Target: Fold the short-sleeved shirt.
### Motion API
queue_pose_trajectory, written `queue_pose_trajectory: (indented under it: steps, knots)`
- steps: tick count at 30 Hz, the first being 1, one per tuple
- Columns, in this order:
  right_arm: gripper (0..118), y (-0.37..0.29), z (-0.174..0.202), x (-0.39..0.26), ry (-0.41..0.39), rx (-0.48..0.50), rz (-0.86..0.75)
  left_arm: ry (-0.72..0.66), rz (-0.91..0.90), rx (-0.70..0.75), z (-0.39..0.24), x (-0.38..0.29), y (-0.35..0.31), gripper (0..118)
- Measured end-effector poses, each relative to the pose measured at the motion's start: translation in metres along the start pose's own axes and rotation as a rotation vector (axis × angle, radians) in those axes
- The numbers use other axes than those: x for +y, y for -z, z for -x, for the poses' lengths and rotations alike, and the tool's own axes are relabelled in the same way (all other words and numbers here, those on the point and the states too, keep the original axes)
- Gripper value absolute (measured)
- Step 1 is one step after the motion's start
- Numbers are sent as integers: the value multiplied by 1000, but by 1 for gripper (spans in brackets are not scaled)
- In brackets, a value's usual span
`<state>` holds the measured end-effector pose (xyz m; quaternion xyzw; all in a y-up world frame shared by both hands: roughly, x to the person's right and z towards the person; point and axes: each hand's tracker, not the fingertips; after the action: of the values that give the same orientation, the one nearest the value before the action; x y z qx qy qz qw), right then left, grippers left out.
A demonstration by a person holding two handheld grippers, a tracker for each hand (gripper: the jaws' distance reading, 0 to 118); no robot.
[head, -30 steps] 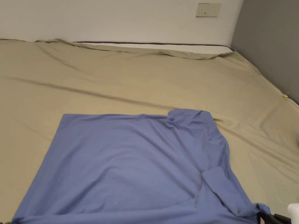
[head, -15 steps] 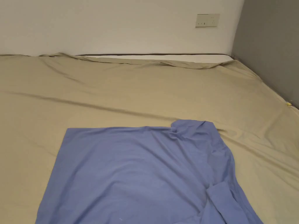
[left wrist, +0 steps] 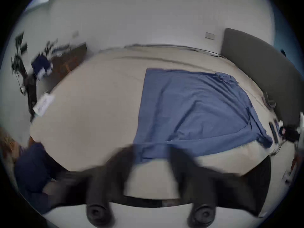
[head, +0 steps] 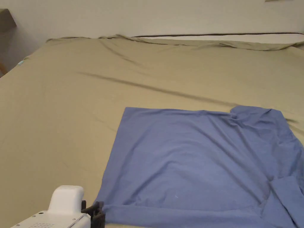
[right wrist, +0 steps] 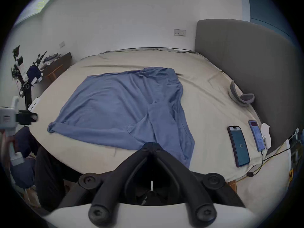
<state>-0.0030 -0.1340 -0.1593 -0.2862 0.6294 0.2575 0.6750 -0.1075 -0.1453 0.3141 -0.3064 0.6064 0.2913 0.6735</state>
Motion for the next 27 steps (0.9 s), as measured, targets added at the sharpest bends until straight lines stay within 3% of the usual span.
queue_pose_trajectory:
  steps: [3, 6, 9, 10, 11, 12, 16, 19, 20, 22, 23, 27]
  knots:
    - [3, 3, 6, 3, -15, 21, -1, -106, 187, 8, 26, -13, 64, 87]
    - [3, 4, 11, 5, -31, 24, 1, -57, 214, 53, 31, -13, 87, 86]
    - [3, 7, 11, 7, -36, 29, 9, 36, 143, 56, 28, -15, 95, 68]
    - [3, 9, 13, 7, -38, 29, 13, 57, 136, 52, 26, -14, 97, 60]
    - [3, 11, 14, 7, -43, 25, 17, 61, 148, 64, 25, -17, 101, 18]
    - [3, 12, 14, 6, -47, 20, 21, 62, 121, 100, 23, -17, 97, 0]
    - [3, 14, 9, 4, -39, 11, 36, 38, 121, 42, 14, -16, 89, 0]
    - [3, 13, -3, 4, 11, -13, 26, -5, 114, 40, 18, -15, 84, 0]
    - [16, 14, -9, 4, 55, -26, 26, -22, 105, 37, 19, -16, 81, 0]
    - [108, 24, -25, 3, 111, -41, 64, -62, 96, 30, 21, -18, 74, 0]
    - [118, 34, -33, 1, 126, -27, 126, -76, 98, 20, 18, -12, 66, 0]
    - [118, 57, -50, -1, 141, -37, 170, -82, 88, 26, 18, -17, 66, 0]
